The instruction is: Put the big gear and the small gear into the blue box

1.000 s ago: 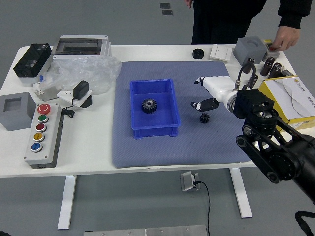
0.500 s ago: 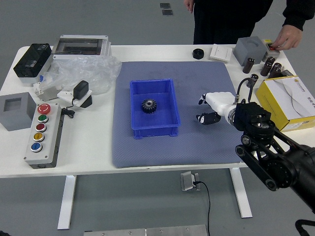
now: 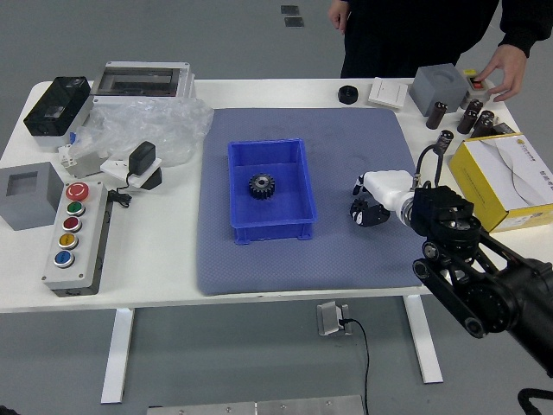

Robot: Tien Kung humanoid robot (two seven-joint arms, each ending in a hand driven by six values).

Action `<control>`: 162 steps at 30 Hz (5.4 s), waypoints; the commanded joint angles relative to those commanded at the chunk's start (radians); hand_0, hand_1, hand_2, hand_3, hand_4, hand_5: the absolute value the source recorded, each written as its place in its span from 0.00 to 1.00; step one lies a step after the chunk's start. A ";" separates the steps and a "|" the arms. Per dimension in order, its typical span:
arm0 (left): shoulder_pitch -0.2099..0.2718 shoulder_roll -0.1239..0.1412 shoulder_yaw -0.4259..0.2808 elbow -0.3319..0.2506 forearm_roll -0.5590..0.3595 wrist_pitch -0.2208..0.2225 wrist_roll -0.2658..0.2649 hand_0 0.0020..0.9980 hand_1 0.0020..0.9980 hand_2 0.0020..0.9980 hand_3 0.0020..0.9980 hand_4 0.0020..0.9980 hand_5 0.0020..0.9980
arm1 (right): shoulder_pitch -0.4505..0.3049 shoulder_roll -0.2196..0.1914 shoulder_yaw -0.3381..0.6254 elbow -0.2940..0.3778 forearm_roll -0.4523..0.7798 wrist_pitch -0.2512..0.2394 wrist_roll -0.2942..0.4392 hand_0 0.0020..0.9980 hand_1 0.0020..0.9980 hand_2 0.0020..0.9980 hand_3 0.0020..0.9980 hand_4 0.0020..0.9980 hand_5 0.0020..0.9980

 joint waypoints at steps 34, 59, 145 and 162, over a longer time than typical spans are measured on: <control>-0.001 -0.005 -0.006 0.000 0.002 -0.001 -0.002 0.88 0.86 0.85 0.84 0.78 0.51 | -0.008 0.023 0.004 -0.020 0.000 0.008 -0.004 0.60 0.62 0.76 0.70 0.54 0.23; 0.000 -0.008 -0.001 0.000 0.001 -0.003 -0.005 0.88 0.86 0.85 0.84 0.78 0.51 | -0.011 0.031 0.006 -0.038 0.000 -0.013 -0.001 0.52 0.53 0.64 0.59 0.45 0.11; 0.000 -0.002 -0.002 0.000 0.008 -0.008 -0.002 0.88 0.86 0.86 0.84 0.79 0.51 | 0.144 0.087 -0.071 0.149 0.000 0.036 0.019 0.81 0.80 0.96 1.00 0.82 0.42; -0.002 0.007 -0.026 0.000 0.016 -0.001 -0.005 0.88 0.87 0.86 0.84 0.79 0.52 | 0.109 -0.089 0.082 0.232 0.005 -0.007 0.022 0.86 0.83 0.94 0.97 0.82 0.46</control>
